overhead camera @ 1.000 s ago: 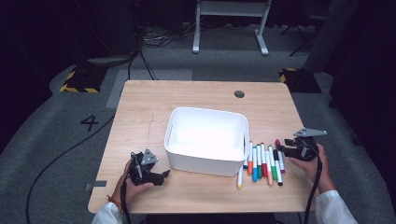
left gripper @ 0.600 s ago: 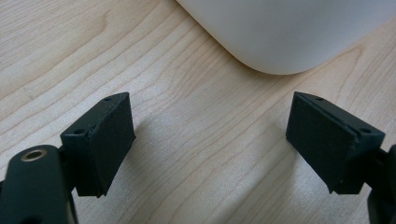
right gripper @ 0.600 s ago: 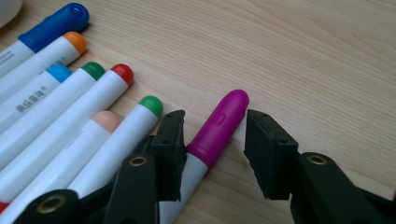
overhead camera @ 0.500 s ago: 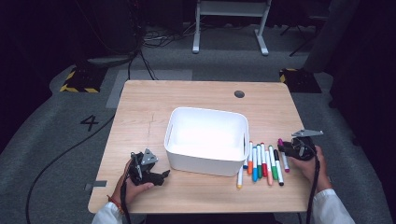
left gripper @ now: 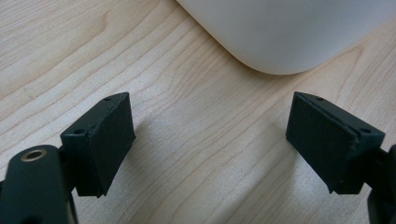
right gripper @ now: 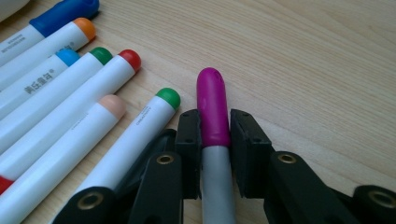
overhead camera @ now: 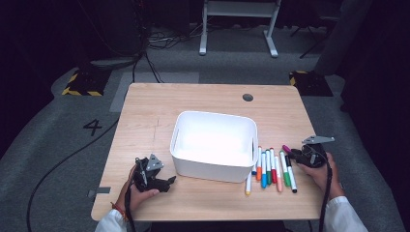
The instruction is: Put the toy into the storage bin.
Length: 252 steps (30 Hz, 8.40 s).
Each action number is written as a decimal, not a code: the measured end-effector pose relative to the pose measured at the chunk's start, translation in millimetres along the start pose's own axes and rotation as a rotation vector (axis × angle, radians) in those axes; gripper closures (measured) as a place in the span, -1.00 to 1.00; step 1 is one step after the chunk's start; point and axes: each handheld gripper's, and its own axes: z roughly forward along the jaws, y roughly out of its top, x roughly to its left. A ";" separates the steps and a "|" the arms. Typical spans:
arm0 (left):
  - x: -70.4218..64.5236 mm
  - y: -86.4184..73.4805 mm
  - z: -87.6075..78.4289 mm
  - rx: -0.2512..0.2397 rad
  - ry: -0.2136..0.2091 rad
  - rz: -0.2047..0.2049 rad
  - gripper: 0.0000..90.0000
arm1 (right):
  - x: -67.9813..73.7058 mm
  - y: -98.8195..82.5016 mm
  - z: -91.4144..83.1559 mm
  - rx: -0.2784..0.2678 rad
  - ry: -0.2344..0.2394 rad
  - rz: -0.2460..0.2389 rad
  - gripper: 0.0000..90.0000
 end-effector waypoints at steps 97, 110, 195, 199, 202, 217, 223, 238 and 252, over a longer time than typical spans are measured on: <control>0.3 0.1 0.0 0.001 -0.001 0.001 -0.66 | 20.6 4.7 -33.4 -0.188 0.114 -0.001 0.66; 0.1 0.0 0.1 0.000 0.001 -0.002 -0.66 | 21.1 11.2 -39.1 -0.221 0.126 -0.006 0.66; -0.5 0.3 0.3 -0.001 -0.001 -0.002 -0.66 | 227.1 170.3 -31.4 -0.011 0.448 -0.589 0.65; -0.4 0.3 0.3 -0.001 -0.001 -0.002 -0.66 | 234.5 165.6 -26.4 0.016 0.464 -0.616 0.57; -0.5 0.2 0.3 0.000 0.000 -0.002 -0.66 | 235.8 164.3 -23.9 0.003 0.450 -0.599 0.41; -0.5 0.3 0.4 -0.002 -0.001 -0.002 -0.66 | 170.5 143.1 -80.5 -0.237 0.346 -0.435 0.23; -0.6 0.3 0.4 -0.002 -0.001 -0.002 -0.66 | 121.9 112.3 -111.1 -0.272 0.226 -0.357 0.25; -0.4 0.3 0.4 -0.001 -0.002 -0.002 -0.66 | 13.7 6.2 -97.8 -0.168 -0.094 -0.070 0.22; -0.6 0.3 0.3 -0.001 0.000 -0.002 -0.66 | -31.5 -51.3 -68.6 -0.044 -0.185 0.094 0.18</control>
